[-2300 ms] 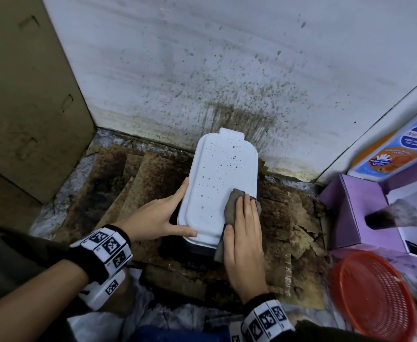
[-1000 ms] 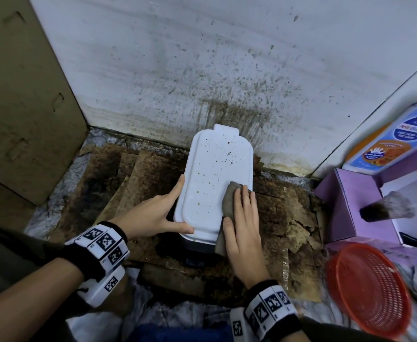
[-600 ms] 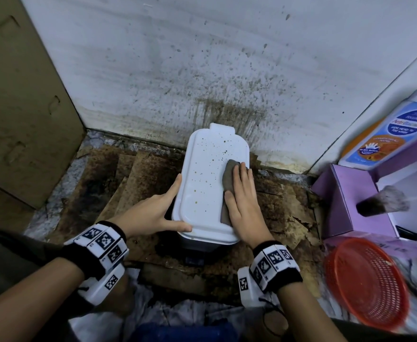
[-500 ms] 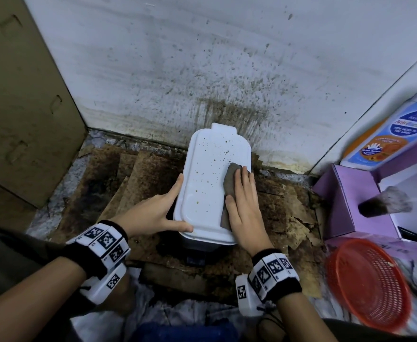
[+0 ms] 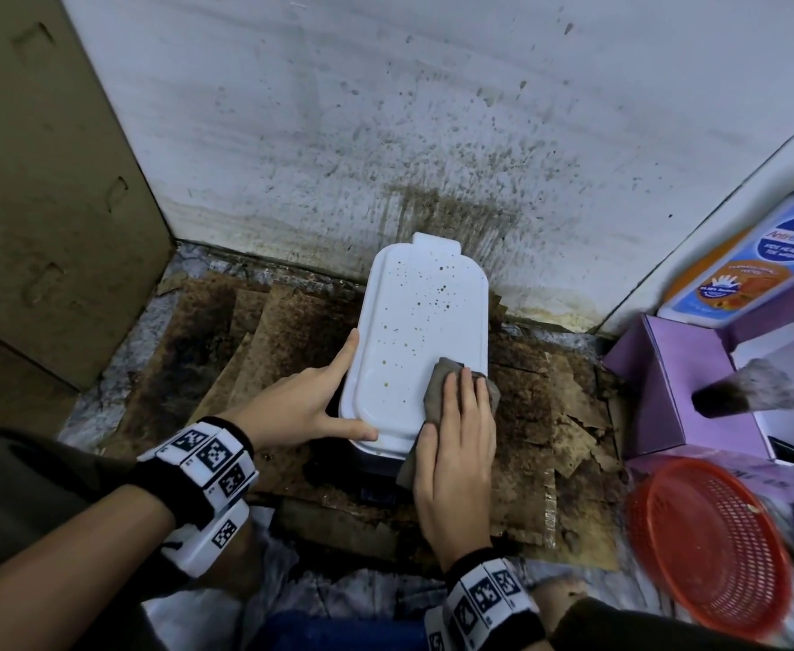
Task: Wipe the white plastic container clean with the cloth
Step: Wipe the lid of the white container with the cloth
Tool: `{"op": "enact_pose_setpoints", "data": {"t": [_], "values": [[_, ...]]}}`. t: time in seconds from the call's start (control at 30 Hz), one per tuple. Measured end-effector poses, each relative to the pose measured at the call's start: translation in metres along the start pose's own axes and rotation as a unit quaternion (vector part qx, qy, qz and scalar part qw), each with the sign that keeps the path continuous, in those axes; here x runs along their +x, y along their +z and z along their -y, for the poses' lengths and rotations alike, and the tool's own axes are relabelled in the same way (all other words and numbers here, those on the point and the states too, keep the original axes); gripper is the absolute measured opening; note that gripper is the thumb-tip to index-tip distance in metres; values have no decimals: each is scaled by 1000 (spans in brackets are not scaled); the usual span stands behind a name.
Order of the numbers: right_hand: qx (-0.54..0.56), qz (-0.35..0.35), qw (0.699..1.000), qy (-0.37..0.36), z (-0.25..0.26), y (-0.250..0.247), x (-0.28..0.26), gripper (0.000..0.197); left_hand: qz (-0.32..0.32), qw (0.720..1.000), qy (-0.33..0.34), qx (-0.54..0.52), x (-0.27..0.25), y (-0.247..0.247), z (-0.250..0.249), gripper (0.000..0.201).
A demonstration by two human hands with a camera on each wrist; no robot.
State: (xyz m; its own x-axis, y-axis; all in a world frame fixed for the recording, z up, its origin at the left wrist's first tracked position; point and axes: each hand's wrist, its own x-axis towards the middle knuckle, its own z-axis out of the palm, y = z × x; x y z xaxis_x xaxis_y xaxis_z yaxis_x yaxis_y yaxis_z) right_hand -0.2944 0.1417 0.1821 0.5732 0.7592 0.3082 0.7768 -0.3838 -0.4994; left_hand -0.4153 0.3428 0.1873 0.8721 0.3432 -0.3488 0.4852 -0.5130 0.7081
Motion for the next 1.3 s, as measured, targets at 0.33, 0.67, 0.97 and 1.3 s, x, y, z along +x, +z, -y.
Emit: {"op": "enact_pose_setpoints", "data": {"t": [0.33,0.67,0.97,1.3], "values": [[-58,122,990,-32,-17,-17,58,60,11,999,8,-37,-2,-2,-2,129],[-14,238,970,-50,-44,-18,134,62,12,998,8,-67,-2,-2,1,130],[-37,293,954,-62,-60,-10,206,64,5,995,29,-92,-3,-1,1,128],[-22,267,962,-61,-62,-7,200,66,0,998,-3,-56,-4,0,2,125]]}}
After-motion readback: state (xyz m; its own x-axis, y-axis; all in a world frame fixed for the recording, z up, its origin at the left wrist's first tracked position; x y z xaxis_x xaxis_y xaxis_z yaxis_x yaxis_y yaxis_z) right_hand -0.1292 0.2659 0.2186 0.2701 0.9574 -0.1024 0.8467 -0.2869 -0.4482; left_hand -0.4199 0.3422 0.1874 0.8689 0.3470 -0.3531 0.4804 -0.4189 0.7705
